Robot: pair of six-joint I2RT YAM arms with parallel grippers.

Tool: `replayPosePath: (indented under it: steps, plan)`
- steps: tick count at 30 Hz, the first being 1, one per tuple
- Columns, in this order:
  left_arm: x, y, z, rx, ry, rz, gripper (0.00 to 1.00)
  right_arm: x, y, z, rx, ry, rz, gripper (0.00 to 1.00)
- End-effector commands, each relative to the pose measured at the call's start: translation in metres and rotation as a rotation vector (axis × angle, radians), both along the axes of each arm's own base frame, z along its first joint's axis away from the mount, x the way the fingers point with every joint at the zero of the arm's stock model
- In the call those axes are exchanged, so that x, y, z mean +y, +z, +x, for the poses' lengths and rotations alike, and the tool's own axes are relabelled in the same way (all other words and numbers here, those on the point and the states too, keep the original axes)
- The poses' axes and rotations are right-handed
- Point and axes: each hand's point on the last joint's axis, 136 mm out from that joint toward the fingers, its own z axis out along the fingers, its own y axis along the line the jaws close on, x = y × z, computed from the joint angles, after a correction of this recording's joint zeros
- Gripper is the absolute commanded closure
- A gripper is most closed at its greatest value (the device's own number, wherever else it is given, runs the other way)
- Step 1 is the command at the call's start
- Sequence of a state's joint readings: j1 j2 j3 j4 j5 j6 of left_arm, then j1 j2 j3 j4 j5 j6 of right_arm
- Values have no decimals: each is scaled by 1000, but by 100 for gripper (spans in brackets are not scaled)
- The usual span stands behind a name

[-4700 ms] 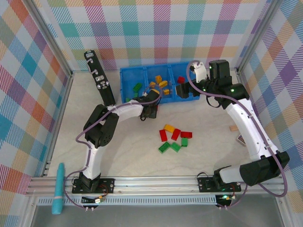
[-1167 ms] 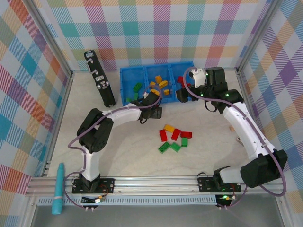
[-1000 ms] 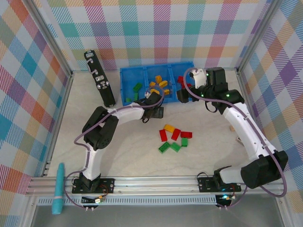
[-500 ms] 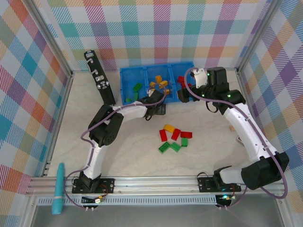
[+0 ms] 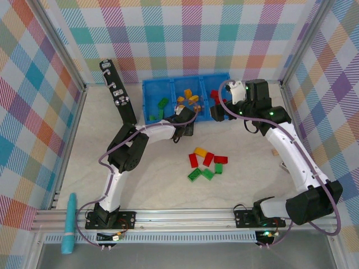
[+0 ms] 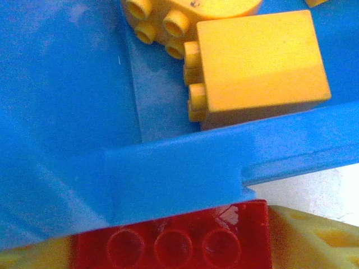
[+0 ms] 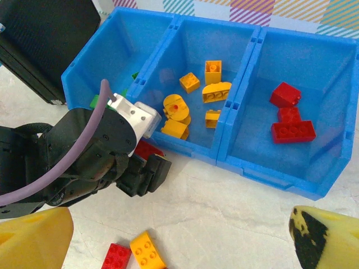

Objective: Sort the legos into containers by color
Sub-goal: Pick up the lego from the center of the table.

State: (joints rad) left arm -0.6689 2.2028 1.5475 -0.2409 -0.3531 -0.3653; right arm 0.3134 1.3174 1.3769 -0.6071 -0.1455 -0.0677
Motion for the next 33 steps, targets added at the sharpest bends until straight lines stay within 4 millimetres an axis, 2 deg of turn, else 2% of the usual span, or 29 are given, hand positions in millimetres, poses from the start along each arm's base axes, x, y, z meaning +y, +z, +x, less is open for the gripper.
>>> replayPosePath:
  steps: [1,8,13,17,19,22,26,28,33]
  plan:
    - [-2,-1,11,-22,-6,-5,29,-2,13,2,-35,3,-5,1]
    - [4,-12,-5,36,0,-9,40,-2,10,3,-33,2,-10,1]
    - [9,-30,-41,133,6,-27,45,-1,5,7,-30,1,-8,1]
    - [8,-34,-71,195,-7,-26,45,0,2,9,-27,4,-11,1]
    - [1,-29,-82,204,-30,-24,45,1,2,11,-27,6,-10,1]
    - [-10,-14,-91,197,-60,-27,45,3,1,12,-25,10,-4,1]
    - [-27,12,-92,170,-93,-64,45,4,0,13,-21,11,2,1]
    - [-36,31,-86,138,-111,-98,45,4,-1,12,-19,10,3,1]
    - [-70,94,-57,1,-172,-204,45,-1,3,12,-36,-14,1,1]
